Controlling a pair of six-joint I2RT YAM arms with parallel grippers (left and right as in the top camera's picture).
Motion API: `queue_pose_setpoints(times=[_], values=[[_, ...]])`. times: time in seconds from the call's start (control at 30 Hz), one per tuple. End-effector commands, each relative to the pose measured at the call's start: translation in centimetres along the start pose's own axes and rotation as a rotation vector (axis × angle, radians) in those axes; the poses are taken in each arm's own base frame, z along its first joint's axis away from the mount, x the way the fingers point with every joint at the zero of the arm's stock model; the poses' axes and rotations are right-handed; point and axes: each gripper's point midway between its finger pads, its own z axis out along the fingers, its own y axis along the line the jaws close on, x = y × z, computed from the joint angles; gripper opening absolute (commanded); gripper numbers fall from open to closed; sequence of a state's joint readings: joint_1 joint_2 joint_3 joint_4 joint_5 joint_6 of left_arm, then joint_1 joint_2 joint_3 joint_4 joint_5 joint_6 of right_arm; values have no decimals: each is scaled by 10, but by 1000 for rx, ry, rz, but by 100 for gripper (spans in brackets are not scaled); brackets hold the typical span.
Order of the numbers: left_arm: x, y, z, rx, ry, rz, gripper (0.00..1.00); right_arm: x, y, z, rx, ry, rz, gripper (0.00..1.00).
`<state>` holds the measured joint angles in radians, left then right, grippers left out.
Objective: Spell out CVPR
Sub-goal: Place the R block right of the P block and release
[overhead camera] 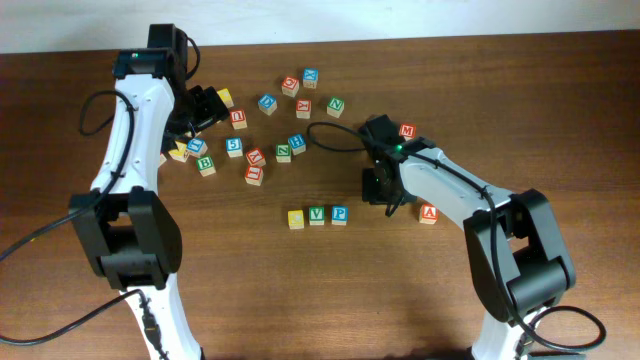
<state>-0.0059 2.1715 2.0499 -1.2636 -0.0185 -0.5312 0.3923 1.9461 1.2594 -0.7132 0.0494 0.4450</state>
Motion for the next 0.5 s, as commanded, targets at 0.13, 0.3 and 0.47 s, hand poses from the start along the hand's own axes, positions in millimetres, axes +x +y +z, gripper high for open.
queue_pose_setpoints(times=[0.13, 0.3, 0.47], values=[[-3, 0, 3, -4, -1, 7, 99, 10, 15, -41, -113, 34, 0, 25], [-3, 0, 3, -4, -2, 7, 99, 36, 36, -37, -191, 120, -32, 25], [-3, 0, 3, -4, -2, 7, 99, 36, 47, -22, -164, 82, -72, 25]])
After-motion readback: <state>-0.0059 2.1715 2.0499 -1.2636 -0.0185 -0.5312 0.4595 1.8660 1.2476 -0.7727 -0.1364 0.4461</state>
